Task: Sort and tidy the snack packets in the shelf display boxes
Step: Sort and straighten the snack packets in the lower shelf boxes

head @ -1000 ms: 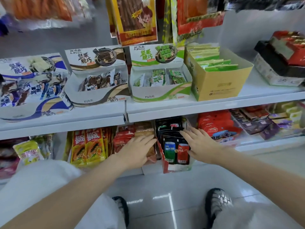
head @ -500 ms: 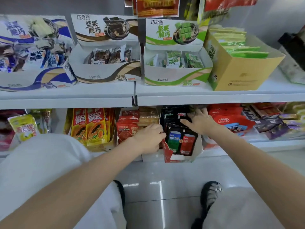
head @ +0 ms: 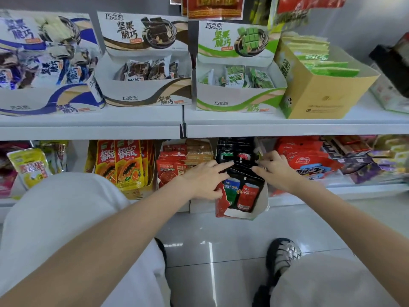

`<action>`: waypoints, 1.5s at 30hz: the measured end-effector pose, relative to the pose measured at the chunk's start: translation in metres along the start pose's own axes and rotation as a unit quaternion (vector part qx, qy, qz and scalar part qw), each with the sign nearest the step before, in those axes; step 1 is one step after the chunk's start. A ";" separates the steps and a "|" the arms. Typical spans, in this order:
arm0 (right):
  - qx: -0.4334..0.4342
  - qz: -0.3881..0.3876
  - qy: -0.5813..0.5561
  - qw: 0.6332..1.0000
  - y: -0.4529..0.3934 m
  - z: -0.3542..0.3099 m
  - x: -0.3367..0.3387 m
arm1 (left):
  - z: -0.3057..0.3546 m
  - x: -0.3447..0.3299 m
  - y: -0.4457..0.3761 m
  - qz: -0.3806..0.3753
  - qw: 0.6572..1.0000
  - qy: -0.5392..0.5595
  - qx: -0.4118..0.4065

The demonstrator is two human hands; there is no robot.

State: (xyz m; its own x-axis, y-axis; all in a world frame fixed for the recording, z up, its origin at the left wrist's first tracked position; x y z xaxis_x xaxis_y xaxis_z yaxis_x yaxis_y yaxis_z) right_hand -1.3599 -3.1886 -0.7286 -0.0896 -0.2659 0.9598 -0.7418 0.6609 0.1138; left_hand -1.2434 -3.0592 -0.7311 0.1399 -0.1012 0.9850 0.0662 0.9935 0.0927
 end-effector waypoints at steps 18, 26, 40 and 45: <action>-0.002 0.113 -0.115 0.987 0.044 -0.017 0.088 | 0.000 -0.015 0.000 -0.035 0.997 -0.062 0.028; -0.049 0.119 -0.204 0.971 0.071 -0.001 0.093 | 0.005 -0.009 0.006 -0.049 0.996 -0.073 0.028; 0.014 0.368 -0.159 0.916 0.087 -0.014 0.136 | 0.020 -0.013 -0.006 -0.087 0.994 -0.066 -0.003; 0.098 0.317 -0.140 0.933 0.078 -0.042 0.132 | 0.014 0.022 0.022 0.006 0.996 0.079 0.042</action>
State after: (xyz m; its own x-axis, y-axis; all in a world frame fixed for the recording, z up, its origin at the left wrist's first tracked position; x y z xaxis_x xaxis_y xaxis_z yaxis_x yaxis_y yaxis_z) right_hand -1.4015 -3.1426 -0.5826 -0.7018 -0.0560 0.7102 -0.5850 0.6142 -0.5296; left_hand -1.2523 -3.0390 -0.7058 0.2938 -0.0905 0.9516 -0.0174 0.9948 0.1000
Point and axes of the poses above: each hand's wrist, its own y-axis away from the middle knuckle, its own x-axis out of the back of the hand, z = x × y, the point moved 5 cm from there along -y, towards the middle knuckle, and after that the axes turned 9 degrees about z, right-handed, at the moved point
